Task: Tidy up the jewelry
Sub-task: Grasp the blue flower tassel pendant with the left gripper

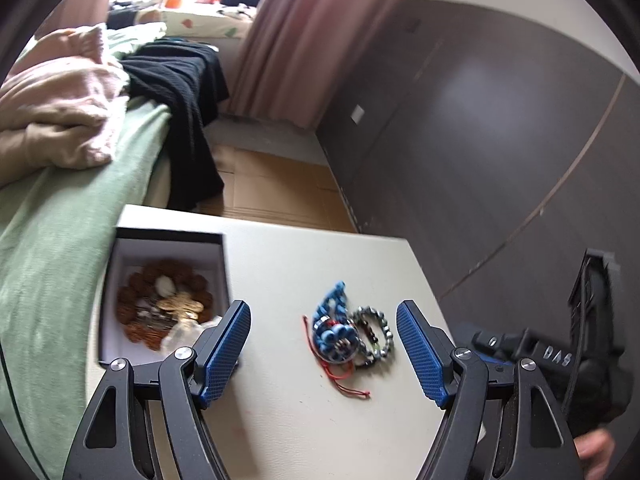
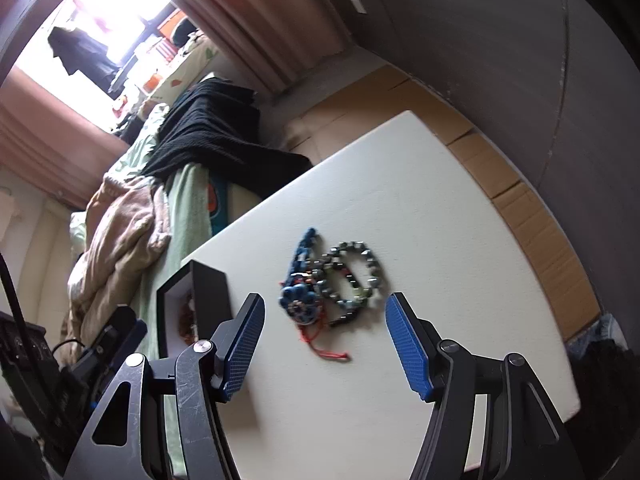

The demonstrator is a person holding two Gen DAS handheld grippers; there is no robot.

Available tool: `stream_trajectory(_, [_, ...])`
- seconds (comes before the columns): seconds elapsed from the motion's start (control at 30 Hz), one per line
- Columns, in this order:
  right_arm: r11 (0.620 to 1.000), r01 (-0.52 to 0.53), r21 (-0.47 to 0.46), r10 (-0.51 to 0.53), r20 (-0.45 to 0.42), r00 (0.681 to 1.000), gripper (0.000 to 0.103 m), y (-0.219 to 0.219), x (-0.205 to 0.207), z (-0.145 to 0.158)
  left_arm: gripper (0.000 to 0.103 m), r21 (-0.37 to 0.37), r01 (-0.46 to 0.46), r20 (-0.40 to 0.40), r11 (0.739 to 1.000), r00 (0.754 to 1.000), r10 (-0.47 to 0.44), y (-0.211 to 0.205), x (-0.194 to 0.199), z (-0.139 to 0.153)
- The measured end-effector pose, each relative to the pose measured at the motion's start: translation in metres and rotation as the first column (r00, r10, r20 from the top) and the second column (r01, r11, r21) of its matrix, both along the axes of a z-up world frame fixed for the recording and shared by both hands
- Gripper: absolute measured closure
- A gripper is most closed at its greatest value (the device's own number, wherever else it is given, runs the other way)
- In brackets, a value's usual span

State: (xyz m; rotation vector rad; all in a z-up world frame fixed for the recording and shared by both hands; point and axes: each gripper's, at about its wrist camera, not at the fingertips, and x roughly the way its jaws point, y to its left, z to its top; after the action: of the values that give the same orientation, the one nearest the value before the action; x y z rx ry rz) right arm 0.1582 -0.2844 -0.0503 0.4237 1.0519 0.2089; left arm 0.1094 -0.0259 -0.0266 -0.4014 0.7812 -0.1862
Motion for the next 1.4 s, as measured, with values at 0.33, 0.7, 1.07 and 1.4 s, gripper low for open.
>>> stream_trajectory(0.33, [0.998, 0.064, 0.024, -0.063, -0.037, 0.997, 0.039, -0.040, 0.004, -0.004, 0.050, 0.090, 0.068, -0.075, 0.994, 0.995, -0.061, -0.044, 0.018, -0.029])
stream_trajectory(0.7, [0.991, 0.114, 0.065, -0.109, -0.071, 0.992, 0.039, -0.066, 0.017, -0.007, 0.051, 0.200, 0.126, -0.156, 0.972, 0.983, -0.095, -0.069, 0.045, -0.066])
stream_trajectory(1.07, [0.987, 0.132, 0.090, -0.124, -0.094, 0.988, 0.039, -0.065, 0.034, -0.012, 0.078, 0.218, 0.141, -0.189, 0.966, 0.977, -0.100, -0.069, 0.058, -0.078])
stream_trajectory(1.4, [0.995, 0.085, 0.044, -0.079, -0.125, 0.989, 0.039, -0.045, 0.037, -0.023, 0.082, 0.025, 0.131, -0.134, 0.991, 0.983, -0.127, -0.041, 0.041, -0.043])
